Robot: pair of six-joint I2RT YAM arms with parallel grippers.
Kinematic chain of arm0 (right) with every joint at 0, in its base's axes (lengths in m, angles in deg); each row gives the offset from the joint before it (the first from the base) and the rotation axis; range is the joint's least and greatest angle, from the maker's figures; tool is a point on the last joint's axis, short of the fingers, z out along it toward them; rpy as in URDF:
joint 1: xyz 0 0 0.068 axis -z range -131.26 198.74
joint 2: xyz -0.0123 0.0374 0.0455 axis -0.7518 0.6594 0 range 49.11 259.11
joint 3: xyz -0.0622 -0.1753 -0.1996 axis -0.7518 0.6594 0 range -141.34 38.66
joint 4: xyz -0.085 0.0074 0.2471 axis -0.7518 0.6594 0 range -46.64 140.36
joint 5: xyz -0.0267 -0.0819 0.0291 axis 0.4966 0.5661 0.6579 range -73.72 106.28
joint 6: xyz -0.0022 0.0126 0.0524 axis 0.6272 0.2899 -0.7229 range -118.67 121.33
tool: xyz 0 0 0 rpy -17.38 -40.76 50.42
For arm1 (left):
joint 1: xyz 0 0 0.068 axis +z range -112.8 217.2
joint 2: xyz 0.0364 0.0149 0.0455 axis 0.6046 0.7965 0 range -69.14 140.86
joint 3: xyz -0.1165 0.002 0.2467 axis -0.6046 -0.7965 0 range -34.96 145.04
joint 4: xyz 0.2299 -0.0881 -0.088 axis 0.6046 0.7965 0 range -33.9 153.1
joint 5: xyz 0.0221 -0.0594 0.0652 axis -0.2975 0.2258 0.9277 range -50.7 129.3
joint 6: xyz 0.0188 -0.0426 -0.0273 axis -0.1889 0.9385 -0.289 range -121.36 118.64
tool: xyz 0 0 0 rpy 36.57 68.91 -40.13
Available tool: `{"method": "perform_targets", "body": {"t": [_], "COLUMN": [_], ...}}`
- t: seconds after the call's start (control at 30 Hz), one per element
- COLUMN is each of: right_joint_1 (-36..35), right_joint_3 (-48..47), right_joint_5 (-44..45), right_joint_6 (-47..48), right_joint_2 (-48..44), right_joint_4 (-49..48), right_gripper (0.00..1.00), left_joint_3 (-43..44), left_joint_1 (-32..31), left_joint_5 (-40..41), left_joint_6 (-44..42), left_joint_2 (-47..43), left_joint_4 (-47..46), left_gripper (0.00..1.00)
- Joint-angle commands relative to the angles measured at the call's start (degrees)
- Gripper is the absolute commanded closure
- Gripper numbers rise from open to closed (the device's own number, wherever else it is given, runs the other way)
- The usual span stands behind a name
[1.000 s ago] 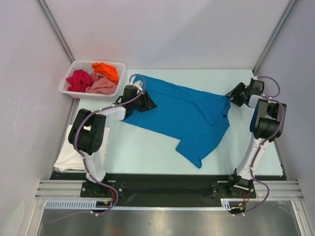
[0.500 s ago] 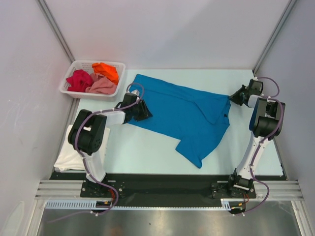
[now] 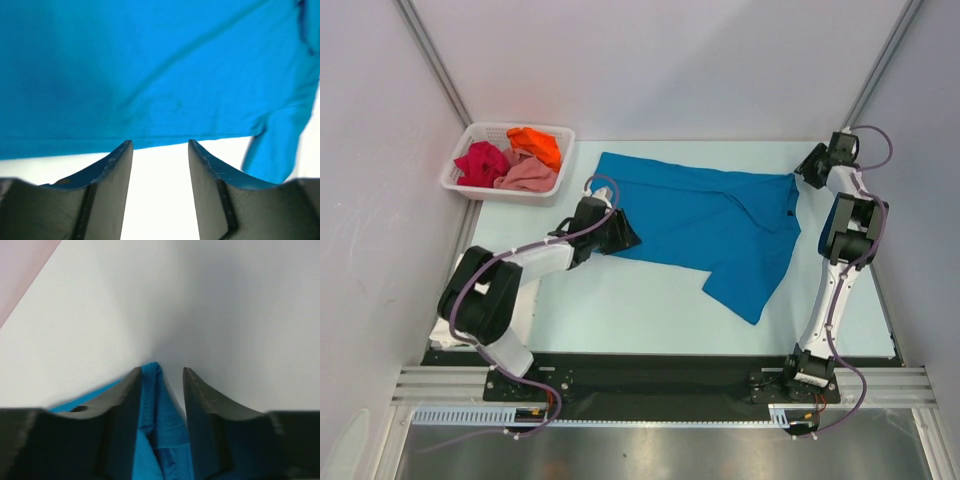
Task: Fold and stack the t-shirts
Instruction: Fold the tshirt
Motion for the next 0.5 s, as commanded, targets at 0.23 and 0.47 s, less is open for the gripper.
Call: {"method": "perform_targets", "body": {"t": [0.23, 0.47], "right_joint_1": [-3.50, -14.28], "right_joint_3": [14.97, 47.77], "right_joint_5": [13.85, 11.38], "right_joint_6": [0.98, -3.95], "right_joint_2": [-26.07, -49.91], "right_joint_4": [17.55, 17.18], "right_gripper": [0.29, 0.30], "left_joint_3": [-5.19, -9.33], "left_joint_1": [3.23, 8.94], "left_joint_5": [11.46, 18.32], "left_joint_6": [1.40, 11.00], "left_joint_2": [-16.98, -21.82], "left_joint_4": [6.78, 9.69], "left_gripper": [0.42, 0.42]}}
